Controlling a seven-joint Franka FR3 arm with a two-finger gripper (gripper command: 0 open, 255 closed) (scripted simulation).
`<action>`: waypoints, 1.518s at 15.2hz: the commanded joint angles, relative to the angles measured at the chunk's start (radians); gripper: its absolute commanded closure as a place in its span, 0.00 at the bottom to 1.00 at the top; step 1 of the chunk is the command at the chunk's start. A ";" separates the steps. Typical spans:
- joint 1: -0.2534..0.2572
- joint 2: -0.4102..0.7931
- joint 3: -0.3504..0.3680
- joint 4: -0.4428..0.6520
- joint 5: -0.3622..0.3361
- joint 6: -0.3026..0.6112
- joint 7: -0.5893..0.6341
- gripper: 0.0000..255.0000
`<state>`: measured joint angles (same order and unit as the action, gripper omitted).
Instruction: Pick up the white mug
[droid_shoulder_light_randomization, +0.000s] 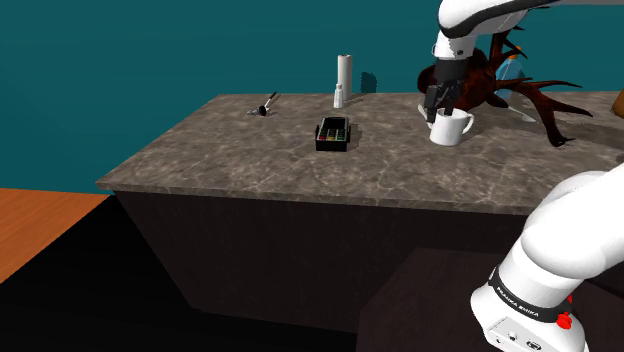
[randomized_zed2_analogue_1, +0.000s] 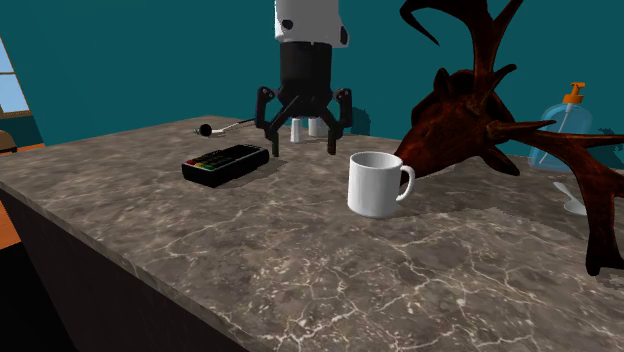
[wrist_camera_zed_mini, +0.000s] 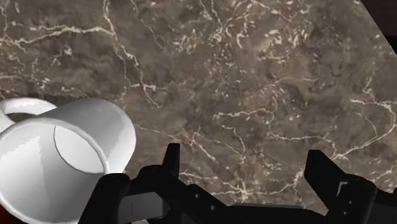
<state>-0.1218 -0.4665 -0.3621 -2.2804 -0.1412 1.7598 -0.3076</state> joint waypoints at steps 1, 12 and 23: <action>-0.009 0.049 -0.037 0.034 -0.012 0.024 -0.048 0.00; -0.025 0.261 -0.152 0.125 0.007 0.165 -0.198 0.00; -0.026 0.279 -0.155 0.094 0.013 0.211 -0.201 1.00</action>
<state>-0.1459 -0.1918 -0.5132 -2.1837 -0.1270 1.9690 -0.5082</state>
